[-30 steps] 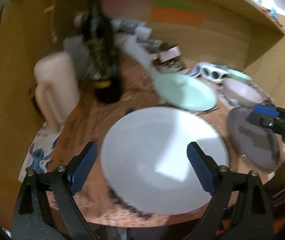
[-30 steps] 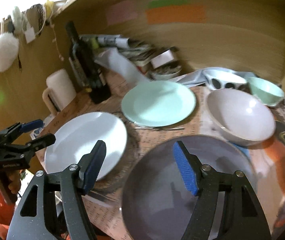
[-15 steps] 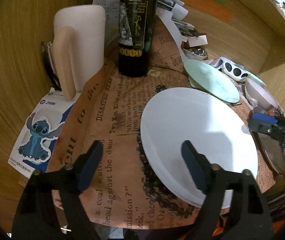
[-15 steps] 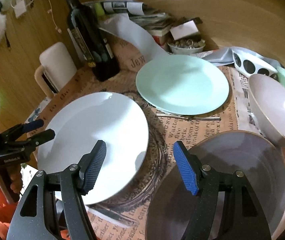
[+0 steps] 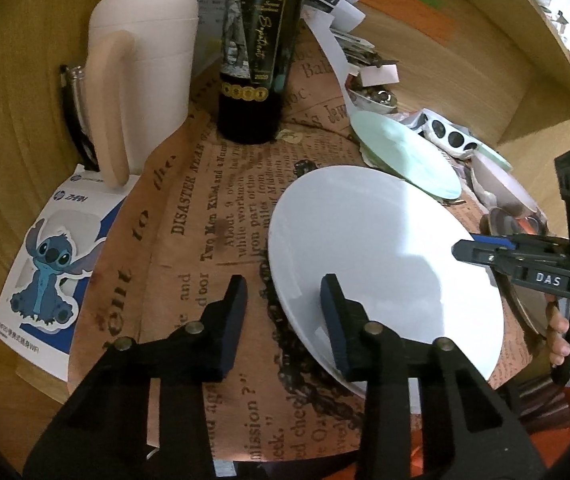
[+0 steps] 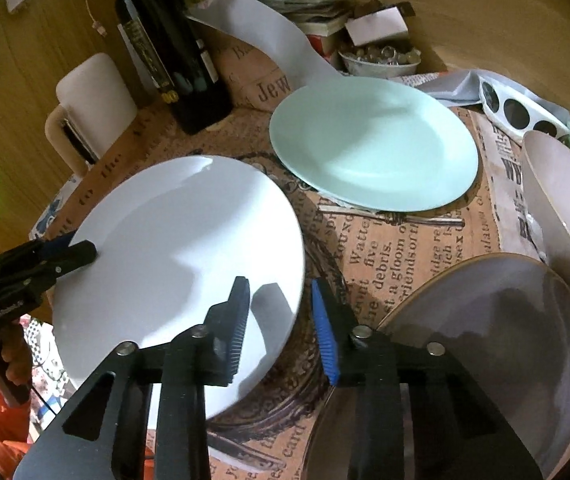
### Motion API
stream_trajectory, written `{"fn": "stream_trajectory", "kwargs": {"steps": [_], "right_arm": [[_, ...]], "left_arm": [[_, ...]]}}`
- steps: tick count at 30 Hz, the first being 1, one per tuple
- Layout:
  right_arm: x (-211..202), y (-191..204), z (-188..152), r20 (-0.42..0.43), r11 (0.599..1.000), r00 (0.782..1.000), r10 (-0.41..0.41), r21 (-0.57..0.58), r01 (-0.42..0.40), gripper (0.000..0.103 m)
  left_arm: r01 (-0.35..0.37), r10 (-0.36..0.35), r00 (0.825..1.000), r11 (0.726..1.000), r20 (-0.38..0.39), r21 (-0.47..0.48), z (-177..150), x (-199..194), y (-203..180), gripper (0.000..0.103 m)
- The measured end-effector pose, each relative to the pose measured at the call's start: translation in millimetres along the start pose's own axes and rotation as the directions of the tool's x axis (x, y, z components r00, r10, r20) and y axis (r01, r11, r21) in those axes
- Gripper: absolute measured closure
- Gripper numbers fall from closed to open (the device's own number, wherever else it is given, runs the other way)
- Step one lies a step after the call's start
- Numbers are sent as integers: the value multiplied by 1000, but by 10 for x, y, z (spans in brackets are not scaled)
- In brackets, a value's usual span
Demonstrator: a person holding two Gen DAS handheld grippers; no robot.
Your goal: Organize plates and bowls
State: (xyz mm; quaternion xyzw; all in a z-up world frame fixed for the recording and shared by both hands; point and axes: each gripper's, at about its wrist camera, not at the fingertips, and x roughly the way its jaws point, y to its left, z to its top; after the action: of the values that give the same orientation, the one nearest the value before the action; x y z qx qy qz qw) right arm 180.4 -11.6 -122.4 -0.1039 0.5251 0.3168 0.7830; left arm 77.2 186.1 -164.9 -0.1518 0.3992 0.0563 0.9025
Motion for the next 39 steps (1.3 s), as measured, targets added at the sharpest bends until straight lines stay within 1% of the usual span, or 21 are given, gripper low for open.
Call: {"fn": "stream_trajectory", "kwargs": {"steps": [5,9,12,14,18,28,35,39], "right_arm": [[23,20,0,-7,1000,1000,6,-3,-6,77],[25,25,1,-7,1000,1000,5,5,-5,77],[19,40,-1,-2,1000,1000,-3,1,3,77],[8,55,-1,9,1000,1000,-10,1,10,77],[-24,20,0,27,1000,1000,9,29,-10,77],[-215,12,9,111,1000,994,-18,25,15,77],[-326,-113,5,141,998,989,-32,62,23,77],[-409,-191,-22,158,996,987,-42,84,29,77]], "left_arm": [[28,-28,1000,999,-10,26,4,28,-57,76],[8,-8,1000,999,-3,48,-1,28,-103,75],[12,-12,1000,1000,-17,28,15,34,-85,76],[0,0,1000,1000,-21,19,23,38,-96,76],[-19,19,1000,1000,-15,13,26,42,-119,75],[-6,6,1000,1000,7,-11,53,21,-197,75],[-11,9,999,999,48,34,135,-26,-398,76],[7,-10,998,999,66,49,194,-44,-502,76]]}}
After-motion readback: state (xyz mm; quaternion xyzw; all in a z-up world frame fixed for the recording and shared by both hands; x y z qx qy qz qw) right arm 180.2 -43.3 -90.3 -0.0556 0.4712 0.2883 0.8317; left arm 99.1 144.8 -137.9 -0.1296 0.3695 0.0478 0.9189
